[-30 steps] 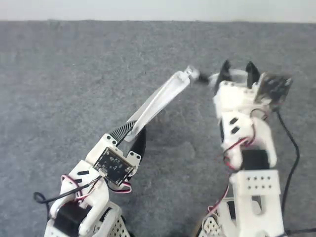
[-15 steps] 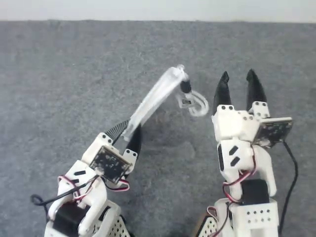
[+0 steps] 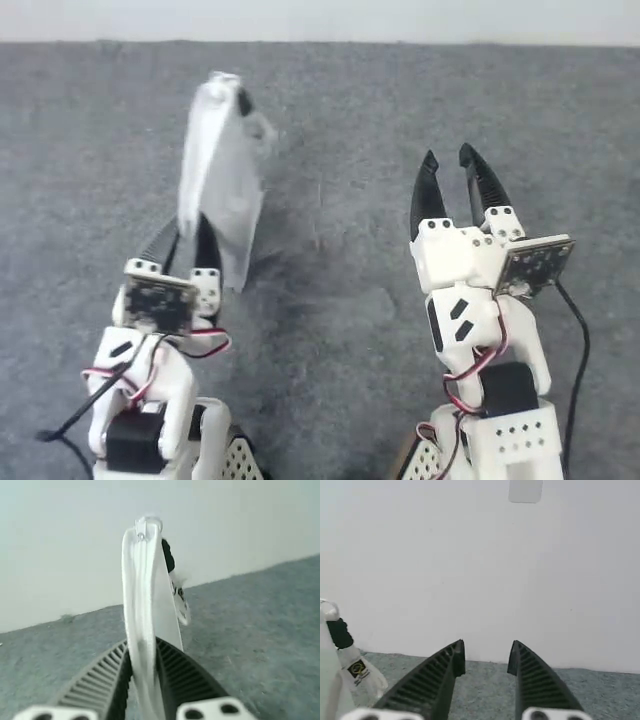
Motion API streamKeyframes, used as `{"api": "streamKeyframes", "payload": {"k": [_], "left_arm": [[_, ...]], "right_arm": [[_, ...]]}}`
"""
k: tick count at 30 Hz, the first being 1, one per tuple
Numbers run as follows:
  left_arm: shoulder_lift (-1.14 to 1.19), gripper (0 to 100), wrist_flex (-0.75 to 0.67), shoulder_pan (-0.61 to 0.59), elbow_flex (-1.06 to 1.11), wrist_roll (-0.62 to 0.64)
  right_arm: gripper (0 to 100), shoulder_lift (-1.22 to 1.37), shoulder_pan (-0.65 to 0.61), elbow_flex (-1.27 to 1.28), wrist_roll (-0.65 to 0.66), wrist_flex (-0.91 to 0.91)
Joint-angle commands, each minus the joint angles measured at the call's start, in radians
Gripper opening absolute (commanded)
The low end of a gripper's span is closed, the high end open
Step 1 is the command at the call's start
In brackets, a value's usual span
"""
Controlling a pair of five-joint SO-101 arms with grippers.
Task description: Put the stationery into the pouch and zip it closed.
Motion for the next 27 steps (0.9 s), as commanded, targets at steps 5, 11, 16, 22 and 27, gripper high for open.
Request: {"api": "streamKeyframes", "payload": {"k": [5, 11, 16, 22, 27], "left_arm": [[-0.026, 1, -0.072, -0.095, -0.044, 0.087], [-0.025, 1, -0.017, 0.092, -0.033, -0.011], [-0.025, 7, 0.025, 0.166, -0.031, -0.023], [-0.025, 15, 0.043, 0.170, -0.035, 0.040], [-0.025, 19, 0.060, 0.169, -0.047, 0.152]], "right_arm": [[13.2, -0.022, -0.010, -0.009, 0.015, -0.021], [13.2, -0.022, -0.010, -0.009, 0.015, -0.021], [13.2, -0.022, -0.010, -0.009, 0.015, -0.021], [13.2, -0.022, -0.010, -0.009, 0.015, -0.021], [13.2, -0.022, -0.010, -0.009, 0.015, -0.021]]}}
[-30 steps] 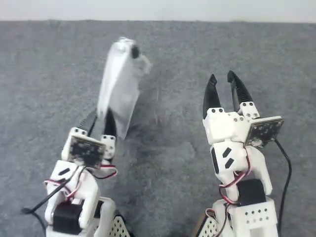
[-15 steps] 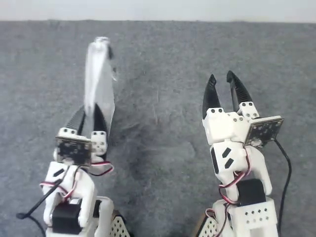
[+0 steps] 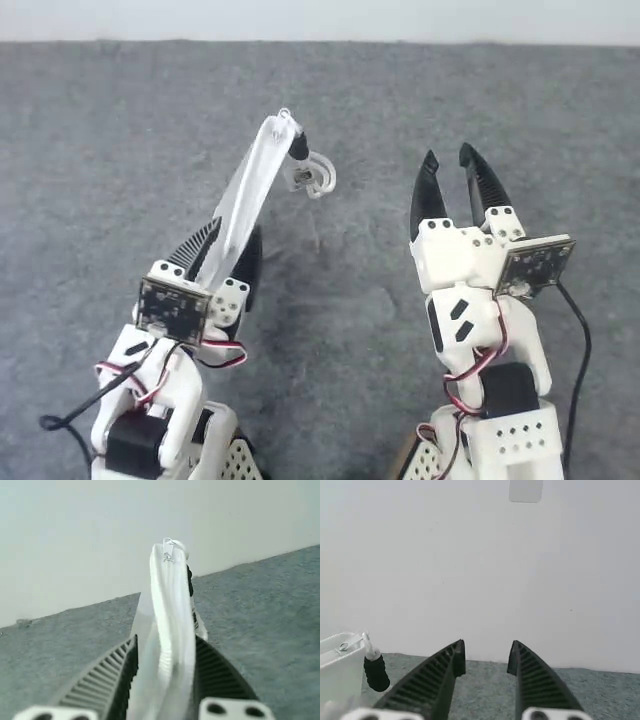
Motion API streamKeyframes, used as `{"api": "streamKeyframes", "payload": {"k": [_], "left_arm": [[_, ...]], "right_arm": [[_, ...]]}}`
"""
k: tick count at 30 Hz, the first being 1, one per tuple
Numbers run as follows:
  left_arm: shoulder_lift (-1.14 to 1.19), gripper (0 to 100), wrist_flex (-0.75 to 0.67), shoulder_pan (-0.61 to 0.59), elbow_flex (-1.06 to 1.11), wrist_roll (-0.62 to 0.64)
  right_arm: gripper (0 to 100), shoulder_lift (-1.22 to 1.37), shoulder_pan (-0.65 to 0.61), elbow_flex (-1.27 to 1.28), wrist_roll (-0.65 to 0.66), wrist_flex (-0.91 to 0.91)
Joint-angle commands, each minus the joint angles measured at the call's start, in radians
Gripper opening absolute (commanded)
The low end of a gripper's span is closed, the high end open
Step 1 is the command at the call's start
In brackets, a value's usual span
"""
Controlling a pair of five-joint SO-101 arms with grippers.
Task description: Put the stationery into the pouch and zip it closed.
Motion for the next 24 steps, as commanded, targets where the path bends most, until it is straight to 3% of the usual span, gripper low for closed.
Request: {"api": "streamKeyframes", "payload": {"k": [1, 7, 17, 24], "left_arm": [[-0.025, 21, 0.041, 0.003, -0.065, 0.138], [-0.025, 32, 0.242, 0.003, -0.229, 0.327], [-0.025, 32, 0.181, -0.005, -0.188, 0.334], [-0.025, 18, 0.091, -0.005, -0.136, 0.325]], "right_arm": [[13.2, -0.022, -0.010, -0.009, 0.015, -0.021], [13.2, -0.022, -0.010, -0.008, 0.015, -0.021], [13.2, -0.022, -0.012, -0.005, 0.015, -0.021], [5.3, -0.022, -0.012, 0.040, 0.018, -0.097]]}}
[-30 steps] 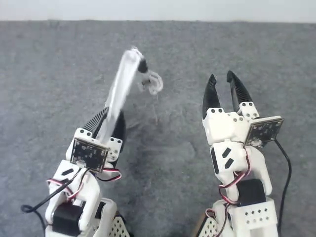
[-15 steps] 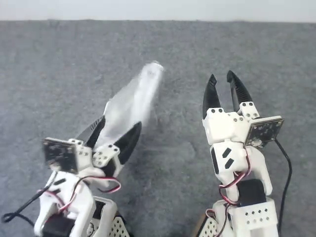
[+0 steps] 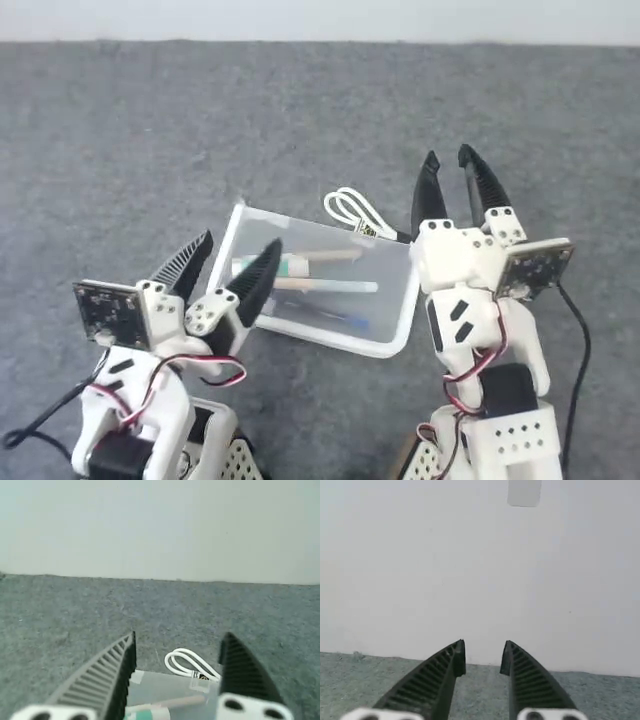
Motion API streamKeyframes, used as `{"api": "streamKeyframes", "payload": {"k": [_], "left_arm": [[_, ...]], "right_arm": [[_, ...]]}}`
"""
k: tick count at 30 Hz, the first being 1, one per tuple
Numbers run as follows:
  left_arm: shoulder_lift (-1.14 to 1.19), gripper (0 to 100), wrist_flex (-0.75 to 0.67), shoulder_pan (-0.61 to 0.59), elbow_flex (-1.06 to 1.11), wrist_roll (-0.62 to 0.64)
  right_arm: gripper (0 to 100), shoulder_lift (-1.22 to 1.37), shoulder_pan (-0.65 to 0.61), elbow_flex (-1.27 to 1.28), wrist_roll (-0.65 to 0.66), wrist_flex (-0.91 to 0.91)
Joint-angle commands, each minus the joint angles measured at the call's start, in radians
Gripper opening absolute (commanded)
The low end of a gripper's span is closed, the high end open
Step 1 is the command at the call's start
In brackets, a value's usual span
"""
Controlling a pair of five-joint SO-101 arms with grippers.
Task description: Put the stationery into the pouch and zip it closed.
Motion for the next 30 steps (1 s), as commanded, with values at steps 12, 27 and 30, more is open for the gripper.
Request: {"api": "streamKeyframes", "payload": {"k": [12, 27, 30], "left_arm": [[-0.023, 1, -0.143, -0.003, 0.036, -0.106], [-0.023, 1, -0.327, -0.003, 0.094, -0.112], [-0.023, 1, -0.382, -0.003, 0.136, -0.112]], "right_arm": [[0.6, -0.024, -0.015, -0.003, 0.018, -0.050], [0.6, -0.028, -0.038, -0.077, 0.023, 0.030], [0.6, -0.039, -0.038, -0.055, 0.072, 0.108]]}}
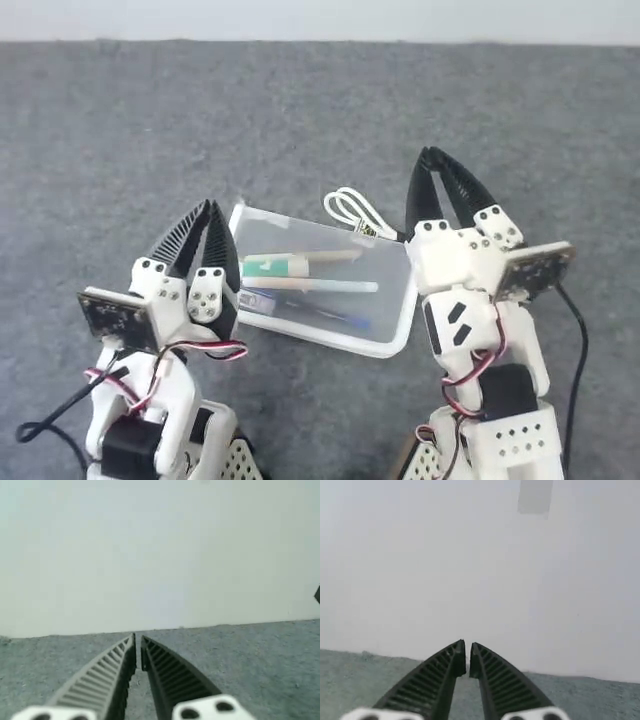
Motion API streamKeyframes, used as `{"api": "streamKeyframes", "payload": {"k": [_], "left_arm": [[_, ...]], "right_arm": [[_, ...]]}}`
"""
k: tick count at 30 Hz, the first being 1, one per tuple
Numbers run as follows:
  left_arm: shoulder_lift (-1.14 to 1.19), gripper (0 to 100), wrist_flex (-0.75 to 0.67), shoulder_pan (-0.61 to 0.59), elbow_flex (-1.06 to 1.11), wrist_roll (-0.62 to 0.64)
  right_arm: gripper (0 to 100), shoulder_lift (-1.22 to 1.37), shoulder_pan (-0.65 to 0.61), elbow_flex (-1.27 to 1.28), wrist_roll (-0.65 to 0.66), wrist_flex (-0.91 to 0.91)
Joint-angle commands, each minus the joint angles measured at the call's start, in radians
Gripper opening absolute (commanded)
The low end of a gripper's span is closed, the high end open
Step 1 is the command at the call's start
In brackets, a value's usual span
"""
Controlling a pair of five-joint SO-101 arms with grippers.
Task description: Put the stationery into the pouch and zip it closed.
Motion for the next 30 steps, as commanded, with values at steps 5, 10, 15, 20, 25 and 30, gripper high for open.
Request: {"api": "streamKeyframes", "payload": {"k": [5, 10, 15, 20, 25, 30], "left_arm": [[-0.023, 1, -0.170, -0.037, 0.180, -0.012], [-0.023, 1, -0.296, -0.152, 0.331, -0.008], [-0.023, 1, -0.350, -0.201, 0.458, -0.006], [-0.021, 1, -0.250, -0.198, 0.455, -0.006], [-0.021, 1, -0.218, -0.203, 0.455, -0.006], [-0.021, 1, -0.184, -0.198, 0.455, -0.008]], "right_arm": [[0.6, -0.194, -0.002, 0.097, 0.057, 0.168], [0.6, -0.414, -0.001, 0.258, 0.080, 0.263], [0.6, -0.358, 0.054, 0.288, 0.078, 0.303], [0.6, -0.358, 0.148, 0.348, 0.078, 0.302], [0.6, -0.358, 0.234, 0.450, 0.078, 0.295], [0.6, -0.361, 0.245, 0.468, 0.078, 0.412]]}}
